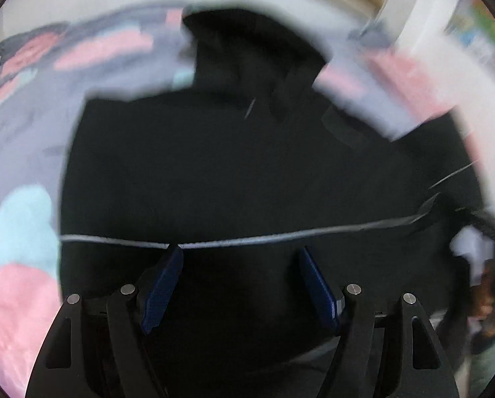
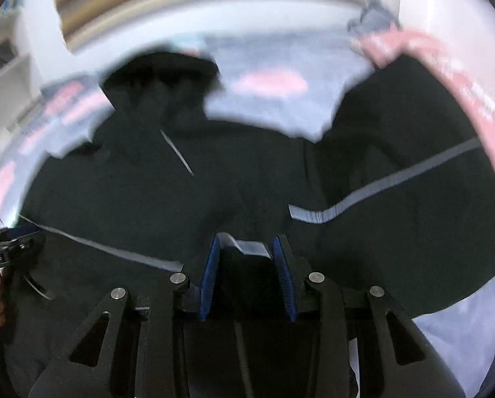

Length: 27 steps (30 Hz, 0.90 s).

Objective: Fold large clothes
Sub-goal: 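Grasp the other sleeve cuff with the right gripper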

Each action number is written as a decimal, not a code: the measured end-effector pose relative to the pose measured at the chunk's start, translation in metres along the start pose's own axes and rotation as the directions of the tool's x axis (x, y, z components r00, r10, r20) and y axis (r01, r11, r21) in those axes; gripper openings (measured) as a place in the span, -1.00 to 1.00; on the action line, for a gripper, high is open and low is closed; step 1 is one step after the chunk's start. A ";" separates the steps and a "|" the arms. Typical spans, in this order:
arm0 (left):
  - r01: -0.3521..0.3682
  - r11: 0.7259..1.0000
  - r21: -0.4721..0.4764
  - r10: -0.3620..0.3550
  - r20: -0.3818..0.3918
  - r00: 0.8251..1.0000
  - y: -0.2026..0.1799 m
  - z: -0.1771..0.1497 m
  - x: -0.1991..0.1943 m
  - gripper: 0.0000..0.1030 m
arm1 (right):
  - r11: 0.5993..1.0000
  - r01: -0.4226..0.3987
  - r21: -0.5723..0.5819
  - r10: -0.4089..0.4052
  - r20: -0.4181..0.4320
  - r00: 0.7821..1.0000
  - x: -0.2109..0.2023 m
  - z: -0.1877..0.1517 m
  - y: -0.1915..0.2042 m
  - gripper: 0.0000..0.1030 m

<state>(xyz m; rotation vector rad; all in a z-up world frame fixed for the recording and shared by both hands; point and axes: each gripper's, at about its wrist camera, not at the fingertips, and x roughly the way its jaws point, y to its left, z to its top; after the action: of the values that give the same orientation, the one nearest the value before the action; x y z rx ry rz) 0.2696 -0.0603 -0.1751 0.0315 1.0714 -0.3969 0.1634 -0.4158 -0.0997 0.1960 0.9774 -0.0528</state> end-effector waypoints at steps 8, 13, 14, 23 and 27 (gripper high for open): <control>0.012 0.996 0.089 -0.022 0.111 0.994 -0.035 0.002 -0.041 0.43 | 0.998 -0.061 -0.016 0.063 0.180 0.982 -0.066 0.005 0.013 0.31; 0.020 0.987 0.160 -0.041 0.129 0.991 -0.077 0.004 -0.037 0.44 | 0.995 0.039 -0.089 -0.035 0.047 0.998 -0.013 -0.004 0.038 0.31; 0.001 0.989 0.150 -0.015 0.090 0.996 -0.079 0.003 -0.021 0.44 | 0.994 0.075 -0.083 -0.075 -0.002 0.997 0.005 -0.008 0.035 0.31; -0.080 0.995 0.066 0.078 0.033 0.996 -0.077 -0.001 0.017 0.48 | 0.997 -0.076 0.012 0.076 -0.019 0.997 -0.004 -0.023 0.000 0.45; 0.026 0.993 0.117 -0.035 0.077 0.996 -0.113 -0.002 -0.009 0.48 | 0.988 -0.155 0.011 0.154 0.084 0.985 -0.064 -0.034 -0.016 0.45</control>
<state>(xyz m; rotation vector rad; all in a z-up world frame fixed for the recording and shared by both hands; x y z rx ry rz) 0.2265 -0.1621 -0.1500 0.1018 0.9706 -0.4835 0.0980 -0.4275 -0.0677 0.2833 0.8772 0.0723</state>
